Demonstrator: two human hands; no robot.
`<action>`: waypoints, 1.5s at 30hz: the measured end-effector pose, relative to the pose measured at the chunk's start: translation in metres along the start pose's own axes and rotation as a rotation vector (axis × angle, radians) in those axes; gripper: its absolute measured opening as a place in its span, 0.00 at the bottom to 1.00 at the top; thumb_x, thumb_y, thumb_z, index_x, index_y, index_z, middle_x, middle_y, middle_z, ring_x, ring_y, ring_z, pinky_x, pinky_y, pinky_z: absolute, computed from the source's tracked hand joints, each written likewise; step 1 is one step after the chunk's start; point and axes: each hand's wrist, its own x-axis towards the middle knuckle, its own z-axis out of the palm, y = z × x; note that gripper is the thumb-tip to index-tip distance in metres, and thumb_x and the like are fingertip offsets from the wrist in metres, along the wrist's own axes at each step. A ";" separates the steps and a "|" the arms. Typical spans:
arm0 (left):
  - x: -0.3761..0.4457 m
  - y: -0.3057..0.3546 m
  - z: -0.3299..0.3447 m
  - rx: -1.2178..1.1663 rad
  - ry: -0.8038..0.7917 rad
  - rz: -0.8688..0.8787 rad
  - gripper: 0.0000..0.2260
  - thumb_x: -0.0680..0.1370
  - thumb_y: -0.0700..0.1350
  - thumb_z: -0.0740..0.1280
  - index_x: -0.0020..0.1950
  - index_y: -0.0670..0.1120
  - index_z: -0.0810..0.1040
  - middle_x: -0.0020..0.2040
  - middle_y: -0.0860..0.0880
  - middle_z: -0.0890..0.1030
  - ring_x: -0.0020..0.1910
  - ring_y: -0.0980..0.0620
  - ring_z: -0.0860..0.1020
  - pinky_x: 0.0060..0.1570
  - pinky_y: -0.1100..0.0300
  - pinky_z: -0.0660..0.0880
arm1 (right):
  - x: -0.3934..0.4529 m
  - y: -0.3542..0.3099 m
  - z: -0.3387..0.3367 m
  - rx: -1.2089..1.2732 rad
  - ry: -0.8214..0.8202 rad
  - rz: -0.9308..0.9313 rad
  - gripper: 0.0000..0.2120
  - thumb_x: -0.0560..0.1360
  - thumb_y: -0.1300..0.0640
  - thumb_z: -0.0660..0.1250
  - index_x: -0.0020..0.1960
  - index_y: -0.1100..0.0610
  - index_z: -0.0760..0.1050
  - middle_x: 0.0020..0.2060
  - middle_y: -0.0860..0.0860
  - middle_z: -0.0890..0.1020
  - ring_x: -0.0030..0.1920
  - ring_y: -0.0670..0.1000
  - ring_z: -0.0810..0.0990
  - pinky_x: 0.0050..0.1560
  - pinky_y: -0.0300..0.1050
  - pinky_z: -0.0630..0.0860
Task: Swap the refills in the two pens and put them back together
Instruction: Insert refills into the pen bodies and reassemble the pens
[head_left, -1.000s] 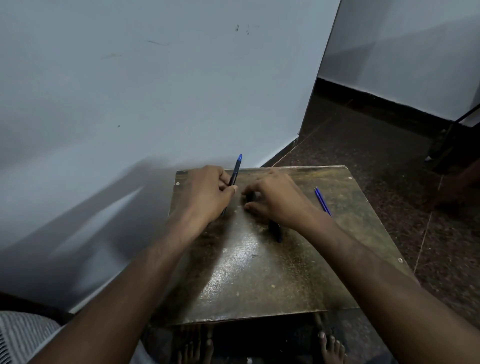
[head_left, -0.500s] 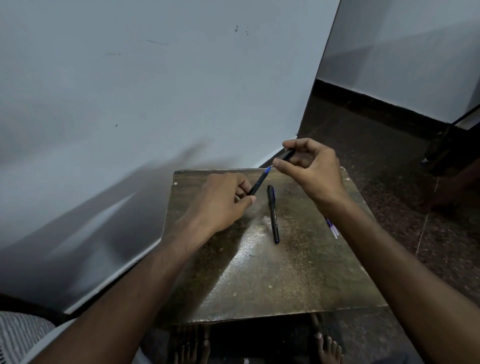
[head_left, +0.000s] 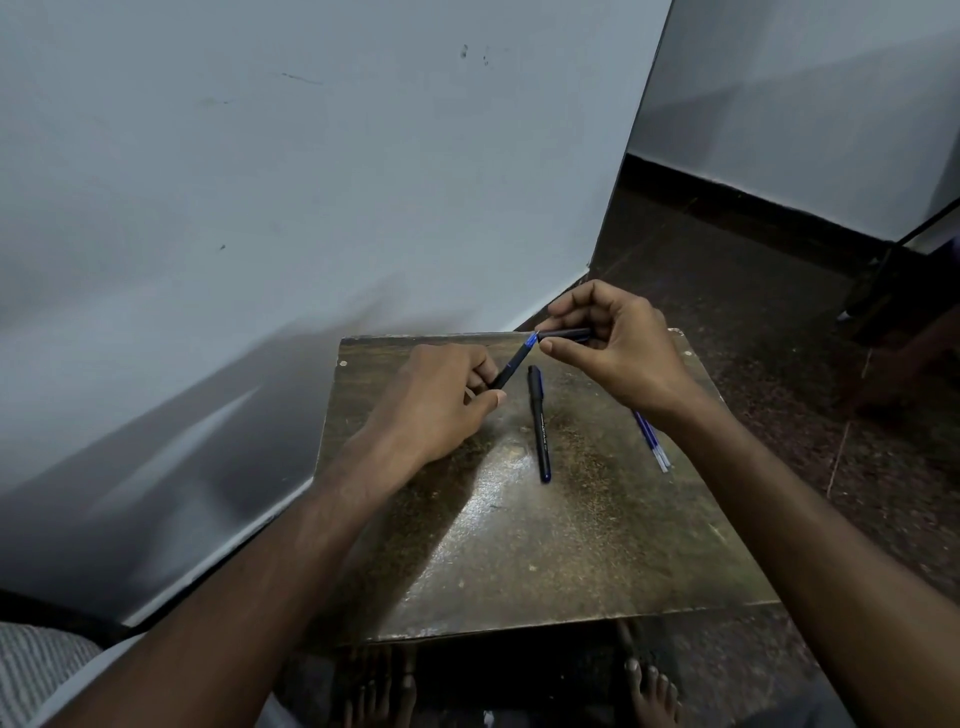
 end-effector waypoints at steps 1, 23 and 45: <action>0.000 0.000 0.000 -0.001 0.001 -0.002 0.03 0.80 0.49 0.77 0.53 0.55 0.85 0.42 0.60 0.83 0.39 0.64 0.80 0.38 0.71 0.69 | 0.000 0.000 0.000 0.001 0.002 -0.002 0.17 0.75 0.63 0.81 0.60 0.59 0.81 0.50 0.51 0.91 0.54 0.45 0.90 0.63 0.49 0.85; -0.001 0.002 0.001 -0.002 0.000 0.026 0.04 0.82 0.50 0.75 0.56 0.55 0.86 0.45 0.59 0.85 0.43 0.64 0.81 0.43 0.68 0.74 | 0.003 0.006 0.003 0.050 -0.131 -0.021 0.14 0.86 0.62 0.66 0.71 0.57 0.75 0.53 0.51 0.91 0.54 0.54 0.88 0.54 0.49 0.84; -0.009 0.017 0.011 -0.398 -0.042 -0.210 0.09 0.81 0.52 0.75 0.46 0.50 0.91 0.39 0.53 0.89 0.38 0.54 0.88 0.42 0.60 0.86 | -0.001 0.007 0.044 -0.096 0.021 -0.020 0.11 0.87 0.48 0.65 0.60 0.51 0.83 0.39 0.49 0.88 0.40 0.47 0.87 0.41 0.40 0.80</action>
